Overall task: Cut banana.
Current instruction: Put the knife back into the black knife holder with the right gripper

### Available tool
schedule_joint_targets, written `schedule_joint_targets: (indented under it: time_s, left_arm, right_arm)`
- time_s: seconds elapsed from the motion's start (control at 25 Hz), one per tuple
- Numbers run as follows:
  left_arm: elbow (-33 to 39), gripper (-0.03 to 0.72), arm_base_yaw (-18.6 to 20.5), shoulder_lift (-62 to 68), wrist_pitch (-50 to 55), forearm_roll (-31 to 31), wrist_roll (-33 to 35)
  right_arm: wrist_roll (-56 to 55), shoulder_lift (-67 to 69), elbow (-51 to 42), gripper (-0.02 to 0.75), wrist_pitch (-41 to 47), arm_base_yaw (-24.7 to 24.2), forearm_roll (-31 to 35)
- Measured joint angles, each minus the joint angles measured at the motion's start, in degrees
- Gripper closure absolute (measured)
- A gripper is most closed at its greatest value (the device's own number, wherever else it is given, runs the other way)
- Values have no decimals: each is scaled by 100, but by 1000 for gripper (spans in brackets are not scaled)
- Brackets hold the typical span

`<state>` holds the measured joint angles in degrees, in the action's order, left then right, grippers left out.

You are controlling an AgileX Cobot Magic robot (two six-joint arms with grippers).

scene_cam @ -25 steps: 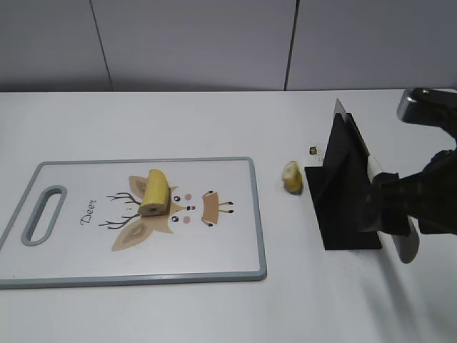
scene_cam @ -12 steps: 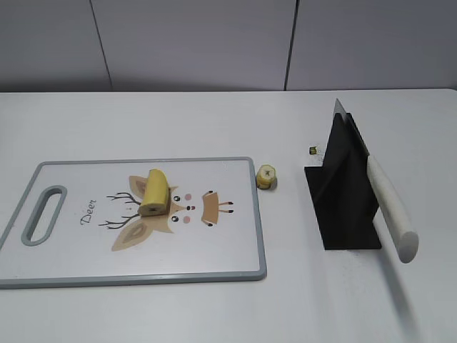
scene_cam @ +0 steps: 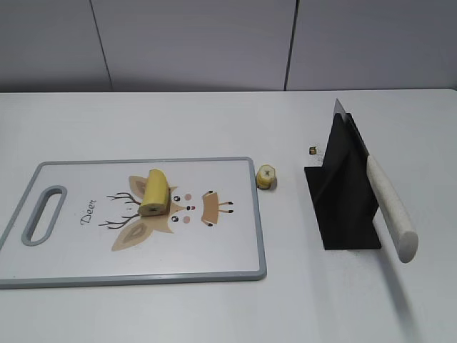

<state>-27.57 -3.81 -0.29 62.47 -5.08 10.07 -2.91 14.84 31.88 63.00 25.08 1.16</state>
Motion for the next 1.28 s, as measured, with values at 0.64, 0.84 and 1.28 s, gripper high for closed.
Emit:
schedule_joint_targets:
  time_s: [0.64,0.84,1.28]
  left_arm:
    - [0,190,0,0,5,3,-5]
    - [0,190,17,0,5,3,-5]
    - [0,190,17,0,5,7,-16]
  right_arm:
    - [28,-1497,-316,168,-296,0,0]
    - [34,-1517,-316,168,-296,-192,0]
    - [34,-1517,-316,169,-301,-1711,0]
